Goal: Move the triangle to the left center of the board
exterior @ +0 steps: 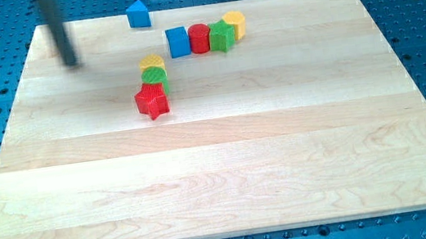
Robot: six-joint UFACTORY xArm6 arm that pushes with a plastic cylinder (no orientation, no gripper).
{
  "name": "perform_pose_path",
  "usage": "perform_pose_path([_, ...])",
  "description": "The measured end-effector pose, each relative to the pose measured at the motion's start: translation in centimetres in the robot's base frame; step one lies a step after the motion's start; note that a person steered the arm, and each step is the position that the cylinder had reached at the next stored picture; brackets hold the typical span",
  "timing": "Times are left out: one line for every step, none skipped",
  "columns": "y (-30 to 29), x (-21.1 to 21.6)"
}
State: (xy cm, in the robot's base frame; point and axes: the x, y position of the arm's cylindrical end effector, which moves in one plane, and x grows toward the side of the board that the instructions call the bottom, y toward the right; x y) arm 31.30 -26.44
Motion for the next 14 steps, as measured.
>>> perform_pose_path([7.1, -0.3])
perform_pose_path([14.0, -0.8])
perform_pose_path([14.0, -1.0])
perform_pose_path([14.0, -1.0])
perform_pose_path([14.1, -0.7])
perform_pose_path([16.4, -3.8])
perform_pose_path([16.4, -5.9])
perform_pose_path([16.7, -6.6])
perform_pose_path([19.0, -5.6])
perform_pose_path([23.6, -8.1])
perform_pose_path([22.9, -11.8])
perform_pose_path([20.0, -11.9])
perform_pose_path([17.8, -12.0])
perform_pose_path([16.5, -4.5])
